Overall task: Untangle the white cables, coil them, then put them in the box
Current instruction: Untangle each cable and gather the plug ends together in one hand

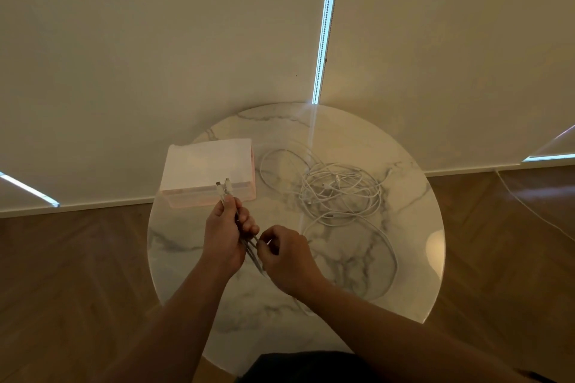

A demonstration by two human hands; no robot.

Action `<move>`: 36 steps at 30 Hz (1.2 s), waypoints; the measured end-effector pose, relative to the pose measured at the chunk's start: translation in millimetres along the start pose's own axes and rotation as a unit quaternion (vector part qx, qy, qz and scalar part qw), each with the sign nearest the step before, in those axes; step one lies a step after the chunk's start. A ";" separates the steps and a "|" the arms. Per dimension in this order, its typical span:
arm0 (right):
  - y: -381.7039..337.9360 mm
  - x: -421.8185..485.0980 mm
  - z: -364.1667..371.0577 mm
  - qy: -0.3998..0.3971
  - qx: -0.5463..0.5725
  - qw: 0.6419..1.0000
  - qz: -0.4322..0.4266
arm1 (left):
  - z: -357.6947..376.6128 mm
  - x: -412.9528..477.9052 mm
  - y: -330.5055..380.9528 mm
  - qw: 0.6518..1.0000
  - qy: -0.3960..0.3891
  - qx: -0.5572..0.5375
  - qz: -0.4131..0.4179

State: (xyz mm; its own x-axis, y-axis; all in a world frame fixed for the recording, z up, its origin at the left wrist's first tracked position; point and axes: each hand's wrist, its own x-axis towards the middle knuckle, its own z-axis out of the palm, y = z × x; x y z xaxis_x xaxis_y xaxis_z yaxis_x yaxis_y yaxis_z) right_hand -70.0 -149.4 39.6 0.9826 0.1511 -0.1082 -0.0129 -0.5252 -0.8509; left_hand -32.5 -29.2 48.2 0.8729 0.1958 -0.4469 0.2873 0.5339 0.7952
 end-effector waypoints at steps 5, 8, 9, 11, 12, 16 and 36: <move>-1.3 -0.3 0.7 -0.077 0.032 0.996 0.027 | 5.3 0.6 -3.6 0.999 0.014 0.034 0.005; 4.7 -0.8 -1.9 -0.123 0.026 0.992 0.027 | 4.6 3.8 -5.1 0.998 0.026 0.055 0.016; 8.3 -0.6 -4.0 -0.132 0.018 0.991 0.025 | 2.3 6.1 -5.6 0.998 0.033 0.058 0.021; 16.9 -1.6 -9.9 -0.149 0.014 0.988 0.024 | -4.0 10.6 -6.3 0.996 0.051 0.058 0.032; 21.4 -2.9 -14.1 -0.157 0.014 0.987 0.023 | -7.2 12.7 -6.1 0.996 0.064 0.058 0.038; 42.6 -12.9 -35.0 -0.194 -0.008 0.981 0.020 | -24.7 24.5 2.2 0.987 0.132 0.064 0.059; 61.8 -27.8 -70.0 -0.151 0.043 0.980 0.124 | -27.3 14.0 5.4 0.955 -0.009 0.279 0.104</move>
State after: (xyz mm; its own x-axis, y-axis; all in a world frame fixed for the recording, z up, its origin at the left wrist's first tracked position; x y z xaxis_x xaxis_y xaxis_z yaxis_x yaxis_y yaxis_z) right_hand -85.1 -244.7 25.9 0.8472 0.2757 -0.4541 -0.2728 -0.5076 -0.8173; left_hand -29.5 -1.2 35.1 0.9392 0.2323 -0.2528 0.2681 -0.0363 0.9627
